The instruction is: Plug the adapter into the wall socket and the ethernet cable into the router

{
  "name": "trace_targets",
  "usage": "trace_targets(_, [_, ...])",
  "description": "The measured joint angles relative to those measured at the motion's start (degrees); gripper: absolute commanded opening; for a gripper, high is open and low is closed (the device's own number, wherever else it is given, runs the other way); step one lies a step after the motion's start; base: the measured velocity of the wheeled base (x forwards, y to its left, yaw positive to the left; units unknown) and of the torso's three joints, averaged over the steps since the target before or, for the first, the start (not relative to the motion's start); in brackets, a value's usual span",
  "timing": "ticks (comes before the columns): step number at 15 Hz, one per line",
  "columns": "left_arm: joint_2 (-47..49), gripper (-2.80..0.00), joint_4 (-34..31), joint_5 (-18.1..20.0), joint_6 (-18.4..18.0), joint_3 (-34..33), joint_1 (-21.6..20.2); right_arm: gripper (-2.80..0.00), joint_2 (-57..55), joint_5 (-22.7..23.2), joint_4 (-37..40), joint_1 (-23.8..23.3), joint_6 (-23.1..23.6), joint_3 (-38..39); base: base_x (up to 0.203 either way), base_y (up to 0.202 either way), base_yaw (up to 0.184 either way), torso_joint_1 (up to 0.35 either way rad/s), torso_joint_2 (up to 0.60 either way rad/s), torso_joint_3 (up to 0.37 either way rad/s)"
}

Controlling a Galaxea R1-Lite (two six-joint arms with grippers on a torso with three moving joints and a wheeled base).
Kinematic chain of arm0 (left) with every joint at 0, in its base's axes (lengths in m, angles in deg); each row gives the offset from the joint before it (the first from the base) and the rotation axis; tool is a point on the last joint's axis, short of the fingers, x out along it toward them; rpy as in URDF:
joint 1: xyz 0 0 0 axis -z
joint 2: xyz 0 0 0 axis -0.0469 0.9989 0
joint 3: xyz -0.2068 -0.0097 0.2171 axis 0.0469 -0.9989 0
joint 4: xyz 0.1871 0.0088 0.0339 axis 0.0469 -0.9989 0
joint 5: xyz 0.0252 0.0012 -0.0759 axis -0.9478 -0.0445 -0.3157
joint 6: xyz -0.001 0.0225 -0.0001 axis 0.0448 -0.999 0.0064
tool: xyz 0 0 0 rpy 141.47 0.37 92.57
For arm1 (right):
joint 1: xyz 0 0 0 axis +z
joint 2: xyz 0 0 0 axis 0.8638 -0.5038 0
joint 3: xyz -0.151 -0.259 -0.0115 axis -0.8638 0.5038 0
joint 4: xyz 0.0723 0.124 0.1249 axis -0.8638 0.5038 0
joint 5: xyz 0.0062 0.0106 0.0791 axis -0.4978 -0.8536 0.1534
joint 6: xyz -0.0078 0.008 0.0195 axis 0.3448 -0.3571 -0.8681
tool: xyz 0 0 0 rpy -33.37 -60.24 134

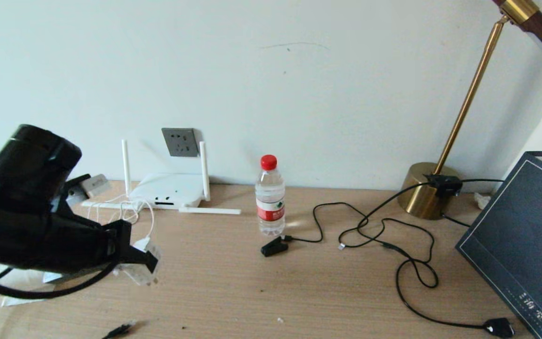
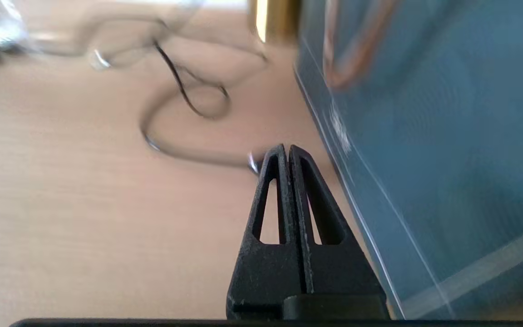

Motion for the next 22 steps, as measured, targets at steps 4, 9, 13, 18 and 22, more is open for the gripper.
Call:
trace_targets(4, [4.6,-2.8,0.5,0.0,3.2,-2.4,0.2,-2.8,0.0,0.3,-1.9,0.0,-0.5,1.1,0.0,0.0,0.0,0.0,0.0,0.0])
trace_targets(9, [9.4,-2.8,0.5,-3.8,2.3,-2.4,0.5,-2.8,0.0,0.2,-2.3,0.0,-3.3,1.2,0.0,0.0,0.0,0.0,0.0,0.0])
trace_targets(13, [12.1,-2.8,1.0,-4.3,0.2,-2.4,0.5,-2.8,0.0,0.2,-2.3,0.0,-3.3,1.2,0.0,0.0,0.0,0.0,0.0,0.0])
trace_targets(18, [15.0,-2.8,1.4,-4.6,-1.6,-2.0,0.4,-2.8,0.0,0.2,-2.4,0.0,-3.3,1.2,0.0,0.0,0.0,0.0,0.0,0.0])
trace_targets(22, [15.8,-2.8,1.9,-6.4,-1.6,-2.0,0.5,-2.8,0.0,0.3,-2.4,0.0,-3.3,1.2,0.0,0.0,0.0,0.0,0.0,0.0])
